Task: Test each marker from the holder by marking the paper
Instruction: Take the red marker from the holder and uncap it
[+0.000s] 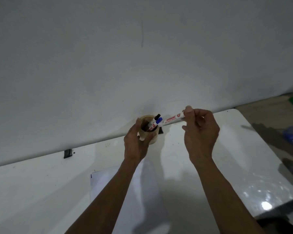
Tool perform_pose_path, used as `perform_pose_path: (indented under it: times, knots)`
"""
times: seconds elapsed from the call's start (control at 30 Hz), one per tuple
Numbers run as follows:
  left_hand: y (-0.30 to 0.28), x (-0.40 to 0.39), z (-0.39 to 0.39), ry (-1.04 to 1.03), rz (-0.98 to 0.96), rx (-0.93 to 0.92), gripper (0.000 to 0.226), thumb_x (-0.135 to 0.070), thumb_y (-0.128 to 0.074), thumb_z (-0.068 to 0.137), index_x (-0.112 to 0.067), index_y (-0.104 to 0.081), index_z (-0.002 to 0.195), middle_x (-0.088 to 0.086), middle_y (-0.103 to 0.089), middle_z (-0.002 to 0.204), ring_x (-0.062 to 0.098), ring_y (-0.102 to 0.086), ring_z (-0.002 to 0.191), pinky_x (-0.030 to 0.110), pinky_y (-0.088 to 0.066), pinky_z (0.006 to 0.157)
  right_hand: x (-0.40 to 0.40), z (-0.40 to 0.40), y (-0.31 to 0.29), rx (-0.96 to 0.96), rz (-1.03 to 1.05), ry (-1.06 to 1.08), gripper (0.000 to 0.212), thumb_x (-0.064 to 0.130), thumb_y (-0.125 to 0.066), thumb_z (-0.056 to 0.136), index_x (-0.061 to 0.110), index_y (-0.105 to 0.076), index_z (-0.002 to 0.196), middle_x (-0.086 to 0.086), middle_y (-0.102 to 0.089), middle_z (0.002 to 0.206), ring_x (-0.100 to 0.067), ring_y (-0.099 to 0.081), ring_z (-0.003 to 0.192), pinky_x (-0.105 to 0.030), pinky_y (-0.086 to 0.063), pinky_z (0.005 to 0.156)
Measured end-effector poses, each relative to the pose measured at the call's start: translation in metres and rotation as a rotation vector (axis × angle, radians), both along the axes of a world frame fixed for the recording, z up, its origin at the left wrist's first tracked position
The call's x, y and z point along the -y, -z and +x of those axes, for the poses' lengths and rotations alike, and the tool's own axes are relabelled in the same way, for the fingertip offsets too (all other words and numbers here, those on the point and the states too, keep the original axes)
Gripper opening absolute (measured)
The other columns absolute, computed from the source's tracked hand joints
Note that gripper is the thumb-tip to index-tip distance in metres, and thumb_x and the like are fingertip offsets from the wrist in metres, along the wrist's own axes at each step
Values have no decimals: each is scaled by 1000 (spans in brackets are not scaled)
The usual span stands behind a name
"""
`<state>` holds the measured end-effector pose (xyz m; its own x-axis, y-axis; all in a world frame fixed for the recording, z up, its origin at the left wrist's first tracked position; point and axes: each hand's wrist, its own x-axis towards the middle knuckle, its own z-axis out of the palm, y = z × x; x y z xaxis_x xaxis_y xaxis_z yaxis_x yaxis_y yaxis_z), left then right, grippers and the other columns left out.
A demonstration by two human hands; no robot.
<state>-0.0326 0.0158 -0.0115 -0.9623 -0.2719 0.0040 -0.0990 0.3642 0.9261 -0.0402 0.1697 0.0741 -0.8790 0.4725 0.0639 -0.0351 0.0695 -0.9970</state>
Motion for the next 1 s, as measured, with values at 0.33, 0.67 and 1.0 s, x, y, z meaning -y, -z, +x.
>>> perform_pose_path:
  times: [0.33,0.67,1.0]
  knots:
    - [-42,7,95,-192,-54,124,46,-38,-73,87,-21,-64,129,-7,-68,123,7,-64,109,17,-50,86,-24,83,-10,48,-3,-265,17,24,-81,85,24,-65,91,5,-73,77,-20,-68,63,-47,-59,69]
    - [-84,-23,236,-84,62,190,10,-30,-73,88,-26,-82,84,-17,-78,89,3,-70,86,14,-53,71,-20,203,24,258,142,-746,49,15,-97,61,21,-59,92,7,-75,77,-16,-71,66,-37,-60,66]
    - [-82,11,297,-461,439,83,15,-22,-68,92,-10,-76,87,5,-74,72,20,-67,74,39,-58,85,-14,219,19,192,168,-970,22,9,-93,68,18,-76,79,4,-77,74,-17,-69,62,-33,-57,60]
